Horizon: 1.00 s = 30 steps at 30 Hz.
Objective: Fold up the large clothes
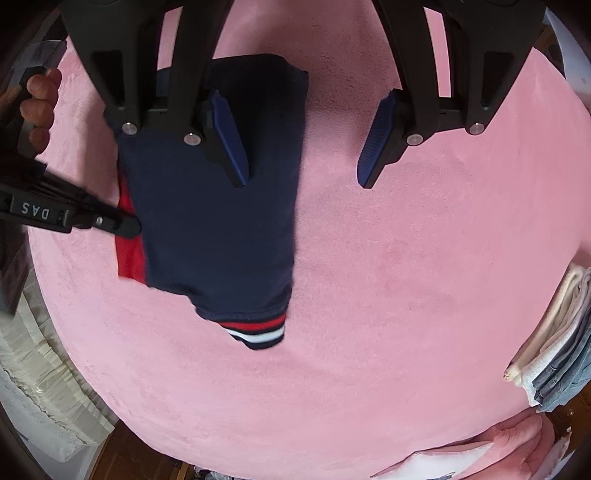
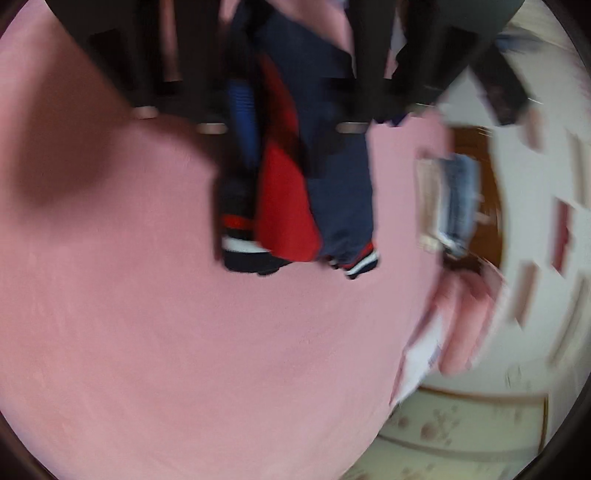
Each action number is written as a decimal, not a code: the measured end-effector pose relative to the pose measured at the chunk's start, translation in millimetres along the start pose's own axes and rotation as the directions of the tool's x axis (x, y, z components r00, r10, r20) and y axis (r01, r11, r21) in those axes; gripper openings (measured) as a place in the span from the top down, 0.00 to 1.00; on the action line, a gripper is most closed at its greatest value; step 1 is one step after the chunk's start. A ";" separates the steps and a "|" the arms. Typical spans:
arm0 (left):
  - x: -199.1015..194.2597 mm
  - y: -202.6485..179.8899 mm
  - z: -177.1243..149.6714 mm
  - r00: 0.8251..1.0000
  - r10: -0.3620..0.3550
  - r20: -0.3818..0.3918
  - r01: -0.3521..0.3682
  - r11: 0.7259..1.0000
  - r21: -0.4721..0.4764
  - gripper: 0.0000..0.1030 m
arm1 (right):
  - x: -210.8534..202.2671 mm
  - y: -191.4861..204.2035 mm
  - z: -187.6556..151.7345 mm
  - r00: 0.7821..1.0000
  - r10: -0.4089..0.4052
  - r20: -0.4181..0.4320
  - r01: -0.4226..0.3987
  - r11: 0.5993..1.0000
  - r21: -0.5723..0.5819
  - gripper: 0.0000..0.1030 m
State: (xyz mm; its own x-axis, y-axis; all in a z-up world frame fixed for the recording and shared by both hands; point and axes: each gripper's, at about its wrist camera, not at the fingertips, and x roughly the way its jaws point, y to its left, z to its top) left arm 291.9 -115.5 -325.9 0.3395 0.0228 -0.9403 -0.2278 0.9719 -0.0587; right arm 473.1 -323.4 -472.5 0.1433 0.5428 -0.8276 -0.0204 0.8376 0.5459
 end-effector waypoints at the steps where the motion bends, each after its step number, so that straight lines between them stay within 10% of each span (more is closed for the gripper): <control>1: 1.8 0.0 0.3 1.000 0.003 -0.005 -0.003 1.000 0.001 0.43 | -2.5 13.5 0.0 0.999 -0.017 0.028 0.019 0.997 -0.078 0.92; 5: 7.4 1.2 2.0 1.000 0.005 -0.016 -0.005 1.000 -0.015 0.43 | -15.4 43.6 8.4 0.995 0.092 0.045 -0.078 0.968 -0.236 0.93; 9: 13.8 1.2 4.5 0.999 -0.024 -0.045 0.023 0.999 -0.031 0.43 | -9.9 31.4 8.4 0.995 -0.096 -0.002 0.094 0.975 -0.204 0.93; 14: 20.0 -11.0 6.7 0.994 -0.088 -0.057 0.088 0.996 0.004 0.43 | -14.9 -18.3 -7.3 0.991 -0.132 -0.001 0.132 0.991 -0.033 0.93; 22: 1.7 -37.2 25.3 0.999 -0.026 -0.042 0.033 0.985 0.172 0.47 | -44.1 7.2 -18.9 0.928 -0.361 0.098 0.372 0.917 -0.144 0.83; 26: -4.5 -44.4 48.1 0.996 -0.088 0.006 0.084 0.970 0.229 0.65 | -76.8 27.6 -19.5 0.955 -0.210 0.207 0.251 0.948 -0.197 0.83; 30: 24.9 -43.7 80.0 0.990 -0.134 -0.050 0.141 0.973 0.181 0.90 | -53.5 40.9 -6.3 0.996 -0.018 0.085 0.038 0.969 -0.243 0.83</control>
State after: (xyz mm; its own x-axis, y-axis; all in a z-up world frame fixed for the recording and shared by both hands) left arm 383.3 -138.7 -319.9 0.3207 -0.1193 -0.9396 -0.0088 0.9916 -0.1289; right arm 458.3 -317.8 -406.7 0.2268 0.5203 -0.8233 -0.2542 0.8476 0.4657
